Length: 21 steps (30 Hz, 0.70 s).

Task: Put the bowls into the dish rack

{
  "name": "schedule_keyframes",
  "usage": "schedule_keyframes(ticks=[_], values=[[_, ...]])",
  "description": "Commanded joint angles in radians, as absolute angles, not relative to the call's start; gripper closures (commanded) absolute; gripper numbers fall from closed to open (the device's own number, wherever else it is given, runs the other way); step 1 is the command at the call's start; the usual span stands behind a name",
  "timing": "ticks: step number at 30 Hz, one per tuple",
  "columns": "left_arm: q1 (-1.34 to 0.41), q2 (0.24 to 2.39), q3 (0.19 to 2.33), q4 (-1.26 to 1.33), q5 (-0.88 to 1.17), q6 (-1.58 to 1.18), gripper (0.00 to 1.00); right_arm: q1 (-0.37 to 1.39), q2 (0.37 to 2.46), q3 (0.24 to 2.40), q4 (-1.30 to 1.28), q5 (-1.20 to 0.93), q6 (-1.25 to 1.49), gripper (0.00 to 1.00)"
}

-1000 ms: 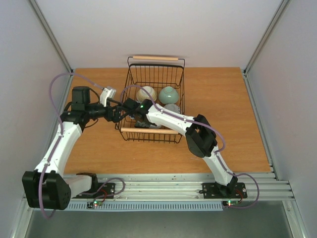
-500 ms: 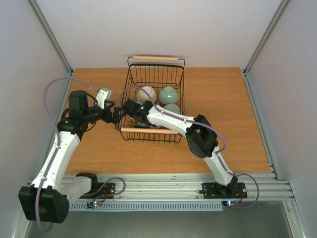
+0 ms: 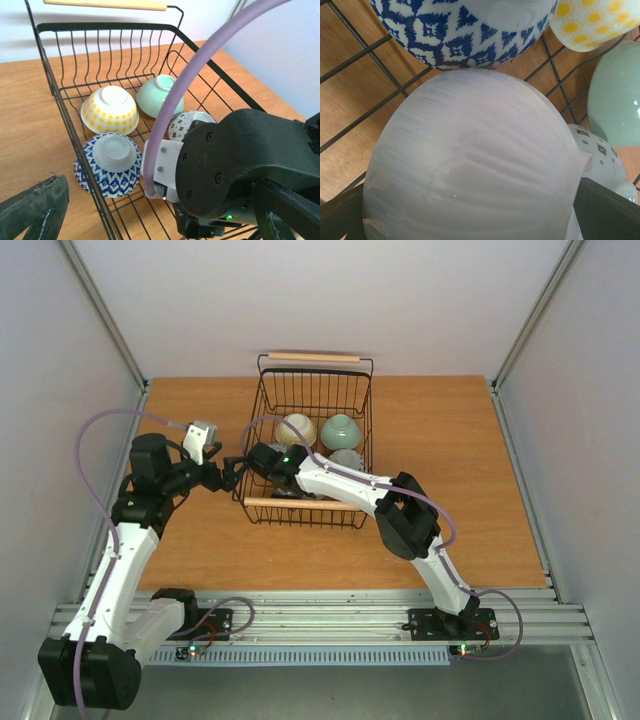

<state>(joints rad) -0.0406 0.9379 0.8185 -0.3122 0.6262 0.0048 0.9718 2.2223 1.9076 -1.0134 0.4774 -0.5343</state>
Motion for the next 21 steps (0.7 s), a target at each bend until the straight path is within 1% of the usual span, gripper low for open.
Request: schedule_keyframes(ticks=[1, 6, 11, 21], values=[[-0.021, 0.945, 0.832, -0.029, 0.432, -0.058, 0.01, 1.121, 2.287, 1.873, -1.089, 0.280, -0.514, 0.01], [-0.015, 0.920, 0.860, -0.041, 0.417, -0.043, 0.01, 1.121, 2.276, 1.860, -1.078, 0.260, -0.516, 0.01], [-0.012, 0.884, 0.910, -0.102, 0.327, -0.003, 0.01, 1.121, 2.279, 1.851, -1.073, 0.251, -0.521, 0.01], [-0.012, 0.836, 0.929, -0.147, 0.348, 0.065, 0.01, 1.112, 2.251, 1.808, -1.035, 0.215, -0.508, 0.01]])
